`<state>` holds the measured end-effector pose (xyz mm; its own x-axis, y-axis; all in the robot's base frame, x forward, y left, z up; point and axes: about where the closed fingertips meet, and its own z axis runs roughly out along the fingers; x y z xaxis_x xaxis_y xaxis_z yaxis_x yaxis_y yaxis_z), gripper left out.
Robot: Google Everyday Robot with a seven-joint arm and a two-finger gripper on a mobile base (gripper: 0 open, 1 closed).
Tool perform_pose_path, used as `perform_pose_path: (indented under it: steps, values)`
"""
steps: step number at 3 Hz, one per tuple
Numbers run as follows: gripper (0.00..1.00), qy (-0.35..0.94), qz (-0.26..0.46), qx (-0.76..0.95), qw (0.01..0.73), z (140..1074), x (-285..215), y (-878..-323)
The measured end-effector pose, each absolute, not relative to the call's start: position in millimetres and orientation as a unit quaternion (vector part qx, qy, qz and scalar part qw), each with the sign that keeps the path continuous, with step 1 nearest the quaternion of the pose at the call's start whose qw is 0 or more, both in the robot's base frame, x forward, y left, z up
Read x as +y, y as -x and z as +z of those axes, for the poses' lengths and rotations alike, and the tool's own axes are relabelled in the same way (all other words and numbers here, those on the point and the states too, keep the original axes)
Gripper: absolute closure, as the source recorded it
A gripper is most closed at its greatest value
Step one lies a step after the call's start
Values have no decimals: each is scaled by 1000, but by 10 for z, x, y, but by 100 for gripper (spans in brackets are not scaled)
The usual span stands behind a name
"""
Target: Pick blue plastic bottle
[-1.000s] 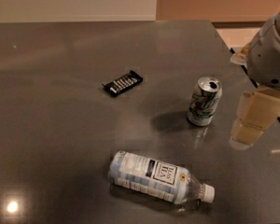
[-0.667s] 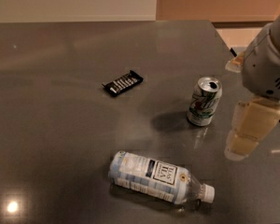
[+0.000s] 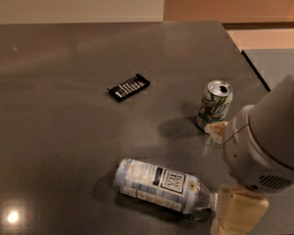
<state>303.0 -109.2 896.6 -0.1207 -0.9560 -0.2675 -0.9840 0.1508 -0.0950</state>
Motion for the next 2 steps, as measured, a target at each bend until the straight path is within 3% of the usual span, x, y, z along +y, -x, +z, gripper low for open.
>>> perform_pose_path:
  steps: [2]
  values:
    - [0,662,93,735,118,8440,-799,-2781]
